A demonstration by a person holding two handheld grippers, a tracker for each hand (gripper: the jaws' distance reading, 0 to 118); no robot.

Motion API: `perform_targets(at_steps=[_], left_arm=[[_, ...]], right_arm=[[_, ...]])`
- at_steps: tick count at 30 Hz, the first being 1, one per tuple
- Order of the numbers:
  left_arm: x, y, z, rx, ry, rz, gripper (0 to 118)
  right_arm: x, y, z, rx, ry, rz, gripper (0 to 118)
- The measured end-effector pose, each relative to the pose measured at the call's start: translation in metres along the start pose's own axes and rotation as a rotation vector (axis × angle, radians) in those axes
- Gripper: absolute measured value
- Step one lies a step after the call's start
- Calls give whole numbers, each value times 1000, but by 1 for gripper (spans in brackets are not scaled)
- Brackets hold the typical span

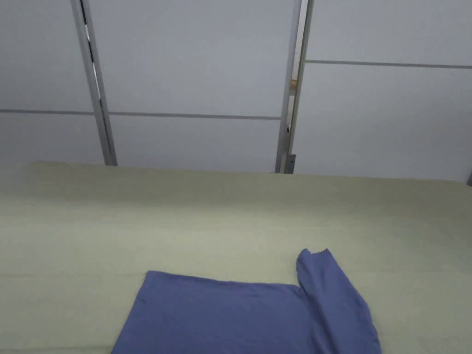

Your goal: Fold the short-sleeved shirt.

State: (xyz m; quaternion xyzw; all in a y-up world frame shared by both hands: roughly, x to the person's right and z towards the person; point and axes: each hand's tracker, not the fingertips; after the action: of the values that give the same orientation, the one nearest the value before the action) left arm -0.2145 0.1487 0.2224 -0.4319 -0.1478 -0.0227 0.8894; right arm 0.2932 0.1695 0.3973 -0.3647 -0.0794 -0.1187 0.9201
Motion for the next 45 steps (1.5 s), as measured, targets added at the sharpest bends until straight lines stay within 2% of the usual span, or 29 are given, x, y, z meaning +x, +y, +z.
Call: perform_targets(at_steps=[2,7,13,17,18,19,20,21,22,23,25,28,29,30,31,32,34,36,38,41,42,45], left_arm=[[-9,-10,-10,-62,10,30,4],[-22,-19,-32,-155,55,-56,4],[-10,-25,-65,-261,85,-135,4],[-14,-21,-61,-266,74,-100,4],[-15,-20,-58,-260,70,-98,4],[-14,-17,-51,-245,71,-97,8],[-14,-14,-40,-198,82,-106,30],[-11,-11,-27,-134,116,-113,63],[-9,-7,-11,-66,129,-105,98],[-7,-3,5,4,119,-81,118],[1,4,38,166,83,-43,118],[19,16,79,344,96,-1,118],[24,18,92,409,74,19,116],[28,19,103,458,50,32,108],[32,20,113,503,41,52,89],[34,22,119,533,49,74,43],[39,21,130,564,87,120,18],[34,19,133,587,90,155,2],[25,18,133,532,12,177,0],[13,15,122,456,64,128,0],[8,14,118,414,39,110,0],[-10,16,87,160,-40,130,0]], right_arm=[[7,-14,-8,-65,2,-16,6],[22,-31,-29,-203,-43,-16,6],[13,-48,-56,-290,-105,72,6],[13,-52,-63,-304,-126,78,6],[13,-52,-61,-302,-127,79,10],[10,-50,-55,-294,-143,86,22],[7,-47,-47,-267,-179,102,57],[5,-45,-35,-209,-235,127,90],[3,-44,-21,-133,-267,125,112],[2,-41,-5,-55,-287,112,118],[-2,-33,29,104,-279,61,118],[-8,-20,65,221,-260,-34,116],[-9,-14,75,257,-218,-62,103],[-12,-13,84,298,-192,-84,76],[-15,-11,92,334,-175,-108,38],[-19,-11,99,362,-181,-126,9],[-29,-8,105,406,-240,-138,9],[-31,-7,110,387,-181,-122,8],[-36,-6,110,393,-170,-132,8],[-37,-9,108,374,-145,-138,8],[-38,-10,107,372,-148,-132,8],[-37,-11,105,351,-143,-131,8]])
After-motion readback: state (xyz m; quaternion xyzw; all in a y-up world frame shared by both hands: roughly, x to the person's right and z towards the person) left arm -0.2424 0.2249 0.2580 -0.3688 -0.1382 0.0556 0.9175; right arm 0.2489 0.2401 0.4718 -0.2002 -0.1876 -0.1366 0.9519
